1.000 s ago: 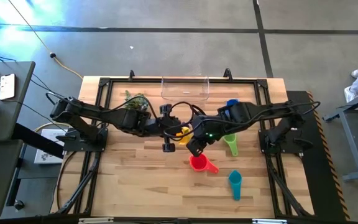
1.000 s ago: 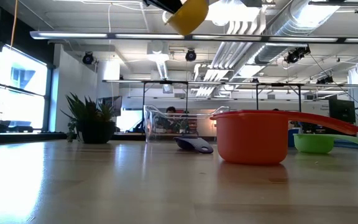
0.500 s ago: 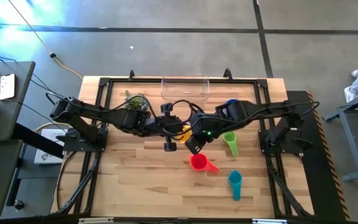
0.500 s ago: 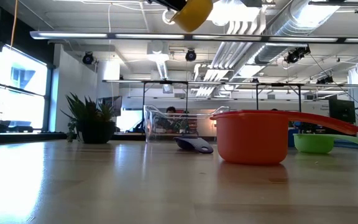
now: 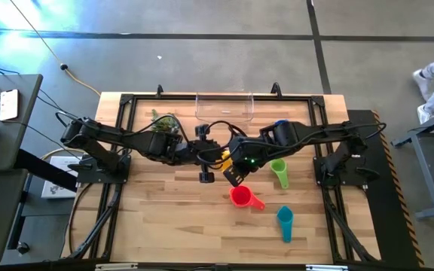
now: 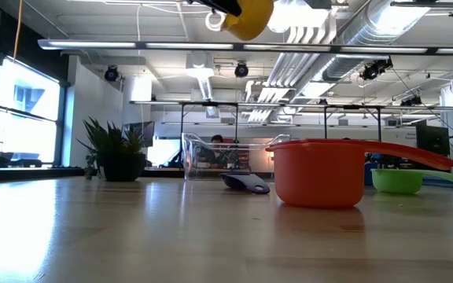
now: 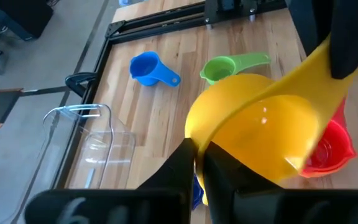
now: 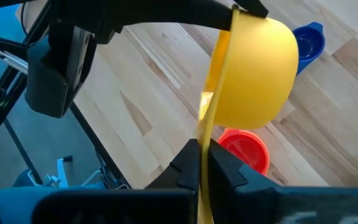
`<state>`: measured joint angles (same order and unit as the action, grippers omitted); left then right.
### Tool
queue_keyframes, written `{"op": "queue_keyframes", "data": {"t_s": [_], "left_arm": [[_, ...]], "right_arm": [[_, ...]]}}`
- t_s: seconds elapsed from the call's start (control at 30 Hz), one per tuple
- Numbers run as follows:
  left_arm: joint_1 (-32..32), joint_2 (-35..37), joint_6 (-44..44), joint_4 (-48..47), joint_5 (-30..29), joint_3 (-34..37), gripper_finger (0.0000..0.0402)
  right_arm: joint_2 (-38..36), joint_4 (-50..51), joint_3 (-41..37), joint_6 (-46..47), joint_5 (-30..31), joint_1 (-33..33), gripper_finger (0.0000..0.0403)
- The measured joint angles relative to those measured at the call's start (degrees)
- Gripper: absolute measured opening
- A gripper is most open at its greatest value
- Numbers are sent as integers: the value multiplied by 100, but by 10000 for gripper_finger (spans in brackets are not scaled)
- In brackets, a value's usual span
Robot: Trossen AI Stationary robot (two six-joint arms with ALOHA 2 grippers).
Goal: Nest measuring cups in basket
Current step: Move the yellow measuring cup to the center of the table
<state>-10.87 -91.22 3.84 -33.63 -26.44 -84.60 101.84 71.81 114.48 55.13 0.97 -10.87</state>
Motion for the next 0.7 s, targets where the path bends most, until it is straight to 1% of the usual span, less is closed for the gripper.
{"op": "queue_keyframes", "data": {"t_s": [0.23,0.33,0.47,0.57,0.7], "left_arm": [[102,0,157,70,446,0,61],[164,0,10,97,583,2,84],[224,24,-297,88,622,2,109],[240,147,-320,47,616,9,116],[264,290,-320,55,601,7,115]], "right_arm": [[0,19,0,125,-33,-2,1],[0,61,0,142,0,-1,1],[0,293,0,136,45,0,0],[0,436,0,133,121,0,0],[-36,686,0,-4,266,0,0]]}}
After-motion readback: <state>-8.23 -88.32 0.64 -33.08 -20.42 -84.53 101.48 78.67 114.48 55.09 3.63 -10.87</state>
